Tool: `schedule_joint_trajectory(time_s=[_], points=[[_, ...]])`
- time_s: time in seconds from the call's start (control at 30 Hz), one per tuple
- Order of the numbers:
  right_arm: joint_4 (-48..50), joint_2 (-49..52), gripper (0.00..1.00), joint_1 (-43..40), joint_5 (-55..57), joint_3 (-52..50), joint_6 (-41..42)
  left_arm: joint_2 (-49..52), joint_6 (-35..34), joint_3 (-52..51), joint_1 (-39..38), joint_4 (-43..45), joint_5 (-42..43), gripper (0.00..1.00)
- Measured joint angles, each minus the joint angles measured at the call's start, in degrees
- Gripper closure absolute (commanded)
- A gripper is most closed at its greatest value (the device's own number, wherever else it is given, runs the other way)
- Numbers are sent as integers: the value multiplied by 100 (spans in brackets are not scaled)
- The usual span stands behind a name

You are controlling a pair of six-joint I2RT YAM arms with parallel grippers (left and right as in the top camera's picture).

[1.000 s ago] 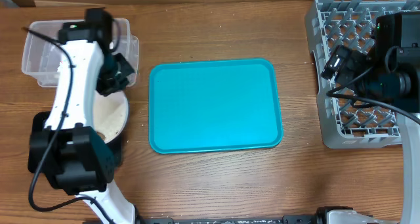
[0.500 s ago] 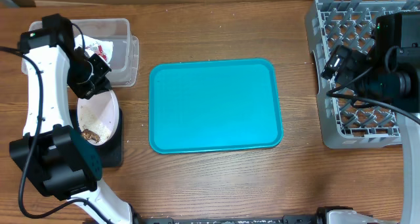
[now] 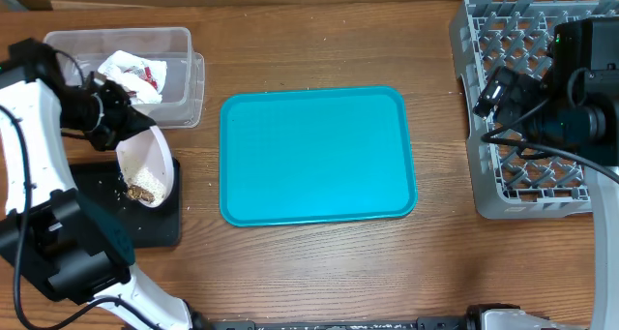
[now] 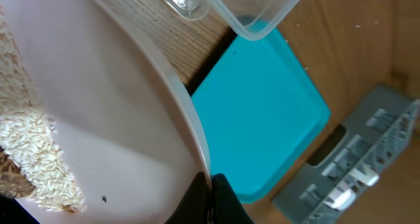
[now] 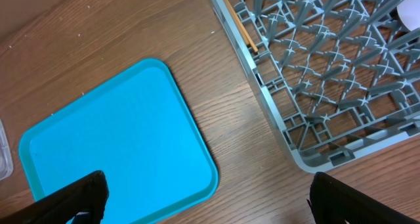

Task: Sort waste into correct bins and load items into the dishwasher
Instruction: 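Tilt the plate to dump rice and scraps onto the black tray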

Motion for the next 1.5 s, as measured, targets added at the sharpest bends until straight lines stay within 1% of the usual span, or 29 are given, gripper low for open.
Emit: schedule_joint_trajectory(time_s=[0.43,0.73,1.07,1.17,1.27,1.5], points=[[0,0,0,0,2,0,2,0,715,0,527,-468,739,96],[0,0,0,0,0,0,0,0,1088,0,997,-802,1130,96],[0,0,0,0,0,0,2,0,1626,0,1491,-903,1705,96],[-4,0,0,0,0,0,2,-2,1805,0,1593,-1080,1947,96],[0,0,0,0,0,0,2,-2,1963,0,1657,-1073,2116,96],[0,0,0,0,0,0,2,-4,2153,0,1755,-1283,2225,96]])
